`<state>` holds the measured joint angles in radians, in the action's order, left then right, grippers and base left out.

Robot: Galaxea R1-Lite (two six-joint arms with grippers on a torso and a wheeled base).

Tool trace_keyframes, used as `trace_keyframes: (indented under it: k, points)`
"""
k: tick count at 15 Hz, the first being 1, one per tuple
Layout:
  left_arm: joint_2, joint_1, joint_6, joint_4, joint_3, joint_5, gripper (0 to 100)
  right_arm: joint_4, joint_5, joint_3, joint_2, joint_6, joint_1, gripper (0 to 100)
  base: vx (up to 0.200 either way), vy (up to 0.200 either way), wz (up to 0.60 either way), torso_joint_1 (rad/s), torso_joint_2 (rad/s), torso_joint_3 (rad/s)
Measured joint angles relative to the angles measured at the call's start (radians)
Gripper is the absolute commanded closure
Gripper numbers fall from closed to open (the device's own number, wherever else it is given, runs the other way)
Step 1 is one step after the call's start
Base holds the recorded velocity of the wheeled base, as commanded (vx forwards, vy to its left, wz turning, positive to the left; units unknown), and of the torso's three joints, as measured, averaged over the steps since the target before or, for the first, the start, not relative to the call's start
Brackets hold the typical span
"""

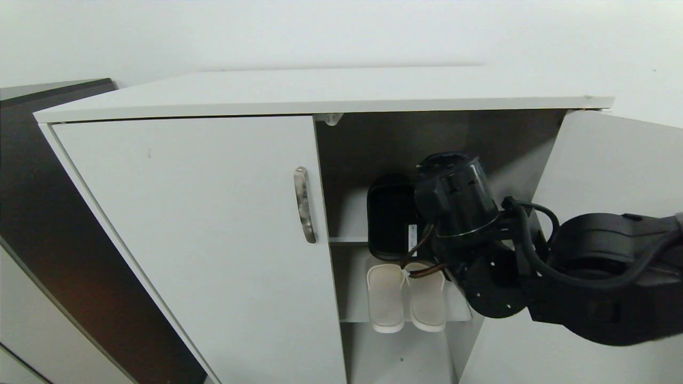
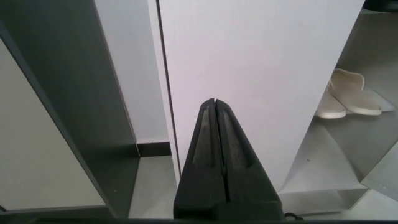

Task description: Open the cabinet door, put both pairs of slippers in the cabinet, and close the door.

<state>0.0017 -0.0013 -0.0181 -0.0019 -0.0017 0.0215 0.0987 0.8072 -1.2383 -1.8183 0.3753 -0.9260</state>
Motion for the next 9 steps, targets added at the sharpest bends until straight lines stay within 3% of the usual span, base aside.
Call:
trace_keyframes:
  k: [9]
  points:
    - [0.0,0.0,0.0,0.0,0.0,0.0,100,0.047,-0.058,0.089,0.044,-0.005,-0.041,100,0.0,0.0,0.0,0.0,0.0,0.0]
